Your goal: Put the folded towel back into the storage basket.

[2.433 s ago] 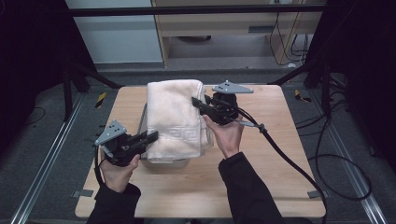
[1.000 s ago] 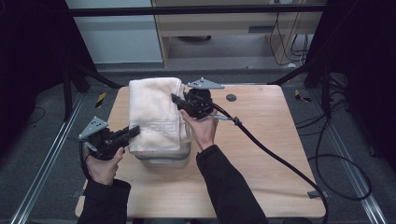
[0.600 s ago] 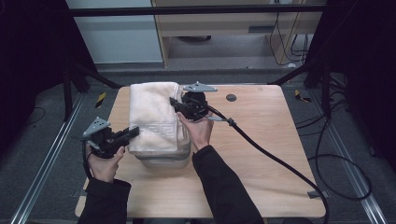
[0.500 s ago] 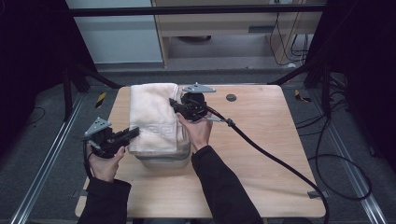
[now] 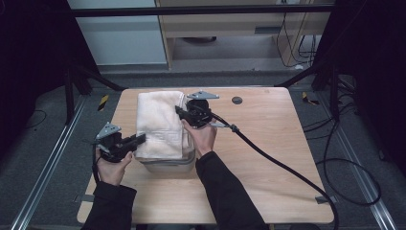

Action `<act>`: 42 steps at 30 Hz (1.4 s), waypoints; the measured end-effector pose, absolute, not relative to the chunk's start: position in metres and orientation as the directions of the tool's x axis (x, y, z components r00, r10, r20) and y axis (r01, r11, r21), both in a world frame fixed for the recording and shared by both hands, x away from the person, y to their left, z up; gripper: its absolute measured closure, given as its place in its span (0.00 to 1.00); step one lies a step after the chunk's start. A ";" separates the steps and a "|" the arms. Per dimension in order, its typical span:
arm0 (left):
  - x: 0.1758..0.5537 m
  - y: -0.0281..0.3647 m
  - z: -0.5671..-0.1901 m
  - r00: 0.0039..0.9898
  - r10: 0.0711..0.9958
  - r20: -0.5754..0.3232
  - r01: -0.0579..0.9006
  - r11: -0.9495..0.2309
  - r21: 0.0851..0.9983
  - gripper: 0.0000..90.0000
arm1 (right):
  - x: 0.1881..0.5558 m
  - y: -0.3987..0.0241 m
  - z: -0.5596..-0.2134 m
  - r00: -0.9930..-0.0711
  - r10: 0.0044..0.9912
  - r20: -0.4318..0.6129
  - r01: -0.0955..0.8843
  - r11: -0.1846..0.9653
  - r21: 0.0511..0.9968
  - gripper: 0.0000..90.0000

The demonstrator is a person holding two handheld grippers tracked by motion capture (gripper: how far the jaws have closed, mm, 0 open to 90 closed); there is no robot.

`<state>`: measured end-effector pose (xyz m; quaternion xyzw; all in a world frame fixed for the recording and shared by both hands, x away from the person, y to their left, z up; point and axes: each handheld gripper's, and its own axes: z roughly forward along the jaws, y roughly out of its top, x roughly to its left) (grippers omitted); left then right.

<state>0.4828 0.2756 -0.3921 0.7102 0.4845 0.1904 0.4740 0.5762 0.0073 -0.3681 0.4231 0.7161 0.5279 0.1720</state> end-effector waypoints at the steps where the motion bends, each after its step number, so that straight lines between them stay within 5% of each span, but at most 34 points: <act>1: 0.483 0.276 -0.393 0.457 0.869 -0.190 0.510 -0.081 0.856 0.86 | 0.577 0.007 -0.370 -0.582 0.788 0.202 0.429 0.086 0.899 0.75; 42: 0.506 0.259 -0.439 0.421 0.900 -0.111 0.615 -0.194 0.764 0.85 | 0.593 0.012 -0.431 -0.535 0.825 0.182 0.527 0.158 0.835 0.72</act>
